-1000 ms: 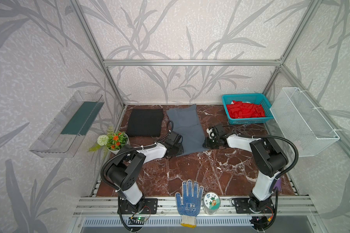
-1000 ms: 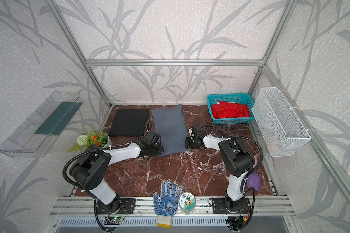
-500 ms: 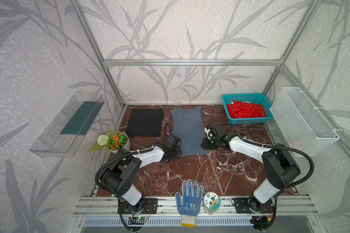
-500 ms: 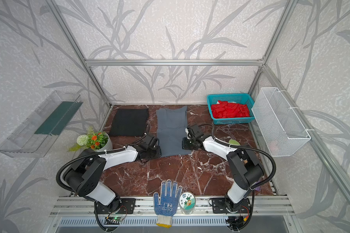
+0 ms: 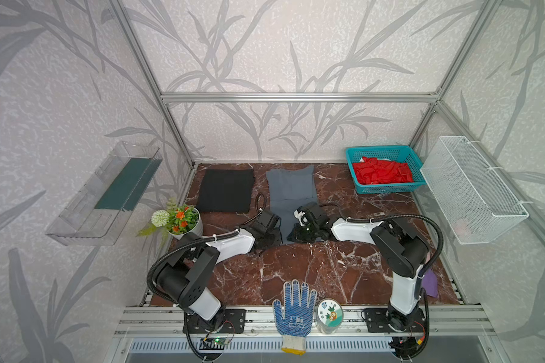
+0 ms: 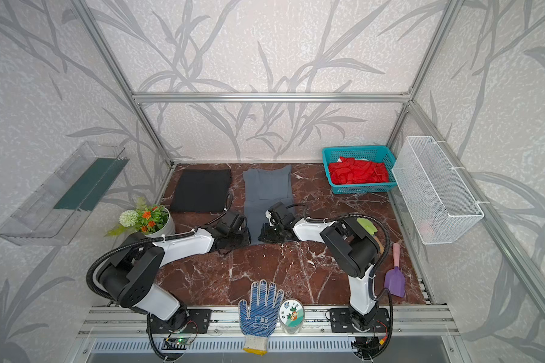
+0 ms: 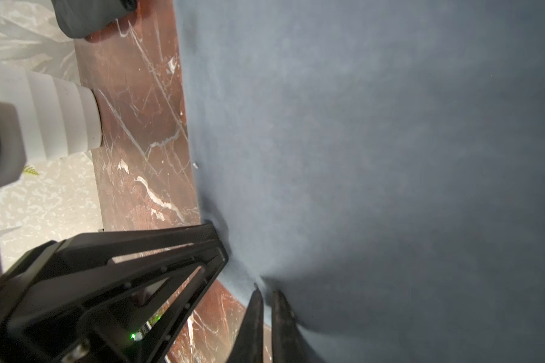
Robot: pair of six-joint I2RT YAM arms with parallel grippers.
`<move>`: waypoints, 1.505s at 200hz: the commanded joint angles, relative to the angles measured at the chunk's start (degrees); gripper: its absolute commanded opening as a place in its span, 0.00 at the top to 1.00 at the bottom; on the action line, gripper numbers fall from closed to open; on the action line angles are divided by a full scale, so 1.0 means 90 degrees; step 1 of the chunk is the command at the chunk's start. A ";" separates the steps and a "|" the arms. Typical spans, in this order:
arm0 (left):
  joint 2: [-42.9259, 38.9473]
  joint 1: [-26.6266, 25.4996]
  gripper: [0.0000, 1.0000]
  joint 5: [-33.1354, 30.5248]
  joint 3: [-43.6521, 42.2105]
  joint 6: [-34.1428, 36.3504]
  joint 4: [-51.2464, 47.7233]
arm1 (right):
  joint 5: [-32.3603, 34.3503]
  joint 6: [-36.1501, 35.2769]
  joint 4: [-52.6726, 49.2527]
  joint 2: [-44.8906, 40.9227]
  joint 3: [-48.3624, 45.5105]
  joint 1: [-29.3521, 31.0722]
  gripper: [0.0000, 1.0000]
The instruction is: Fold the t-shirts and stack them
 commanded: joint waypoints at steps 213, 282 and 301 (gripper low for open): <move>0.0261 -0.0024 0.77 -0.0232 0.0043 -0.0057 -0.1114 | 0.0108 -0.0682 -0.0707 -0.2068 -0.2387 -0.2164 0.89; -0.0294 0.0008 0.76 -0.0113 0.1273 0.0823 -0.1698 | -0.0042 -0.1417 -0.1757 -0.2289 -0.0819 -0.2147 0.88; 0.0034 0.0029 0.76 0.0029 0.1749 0.0901 -0.1604 | -0.0226 -0.1495 -0.1732 -0.1722 -0.0163 -0.2098 0.88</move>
